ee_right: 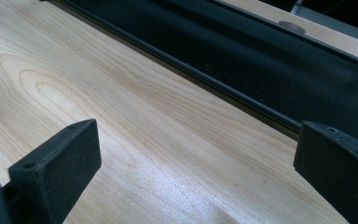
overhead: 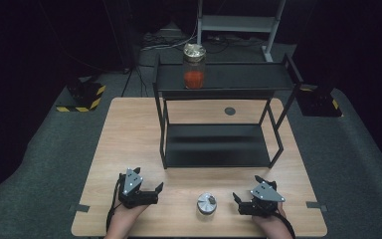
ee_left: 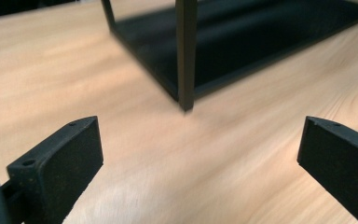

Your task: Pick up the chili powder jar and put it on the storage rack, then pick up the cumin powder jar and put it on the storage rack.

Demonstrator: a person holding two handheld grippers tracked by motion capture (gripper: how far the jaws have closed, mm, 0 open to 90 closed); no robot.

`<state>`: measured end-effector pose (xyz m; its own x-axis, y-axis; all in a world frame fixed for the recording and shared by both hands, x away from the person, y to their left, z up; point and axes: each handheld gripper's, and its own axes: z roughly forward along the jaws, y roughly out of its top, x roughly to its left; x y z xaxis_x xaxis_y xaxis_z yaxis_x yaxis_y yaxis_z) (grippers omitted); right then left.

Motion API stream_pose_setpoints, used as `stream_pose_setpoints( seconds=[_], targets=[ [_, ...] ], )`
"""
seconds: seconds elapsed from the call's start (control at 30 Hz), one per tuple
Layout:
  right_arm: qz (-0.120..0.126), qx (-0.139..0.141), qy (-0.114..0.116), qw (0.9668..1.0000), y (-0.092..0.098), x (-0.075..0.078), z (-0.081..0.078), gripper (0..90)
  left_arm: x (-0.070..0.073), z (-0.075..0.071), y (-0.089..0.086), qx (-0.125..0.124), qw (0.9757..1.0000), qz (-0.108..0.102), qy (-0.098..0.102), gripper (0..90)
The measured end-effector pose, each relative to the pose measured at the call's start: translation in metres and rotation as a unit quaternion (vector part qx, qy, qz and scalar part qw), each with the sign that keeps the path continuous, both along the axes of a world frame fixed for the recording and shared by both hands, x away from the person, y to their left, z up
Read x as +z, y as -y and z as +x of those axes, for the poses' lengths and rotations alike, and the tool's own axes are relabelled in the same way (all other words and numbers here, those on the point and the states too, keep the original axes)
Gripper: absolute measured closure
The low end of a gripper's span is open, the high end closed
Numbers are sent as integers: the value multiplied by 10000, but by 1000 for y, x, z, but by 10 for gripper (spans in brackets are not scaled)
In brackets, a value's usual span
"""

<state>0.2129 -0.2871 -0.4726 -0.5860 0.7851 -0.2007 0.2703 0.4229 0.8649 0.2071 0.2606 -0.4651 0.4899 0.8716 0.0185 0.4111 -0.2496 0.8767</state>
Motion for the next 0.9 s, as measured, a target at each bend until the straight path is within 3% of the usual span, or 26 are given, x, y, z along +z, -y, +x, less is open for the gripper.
stream_pose_setpoints(
  seconds=[0.17, 0.27, 0.3, 0.4, 0.43, 0.53, 0.73, 0.9],
  targets=[
    [-20, -16, 2, 10000, -1, 0, 0, 0, -4, 0, 0, 32, 9997, 170, -174, 3],
    [-17, -35, -2, 10000, -1, 0, 0, 0, -4, -2, 2, -2, 9995, 287, -139, 6],
    [-16, -45, 8, 10000, -2, 0, -1, 0, -2, -3, 8, 1, 9987, 475, -172, 6],
    [-23, -69, 41, 10000, -2, -1, -2, 0, 1, -3, 12, -6, 9976, 654, -229, 7],
    [-28, -62, 40, 10000, -2, -1, -2, 0, 1, -5, 16, 51, 9969, 759, -189, 9],
    [-52, -58, 34, 10000, -3, 0, -2, 0, 0, -9, 18, 103, 9967, 799, -107, 10],
    [47, -84, 35, 9999, -1, -1, -3, 0, 1, -9, 21, -66, 9948, 1013, -97, 10],
    [0, -85, 0, 10000, -3, 0, -3, 0, 0, -10, 30, -266, 9904, 1356, 40, 10]
  ],
)
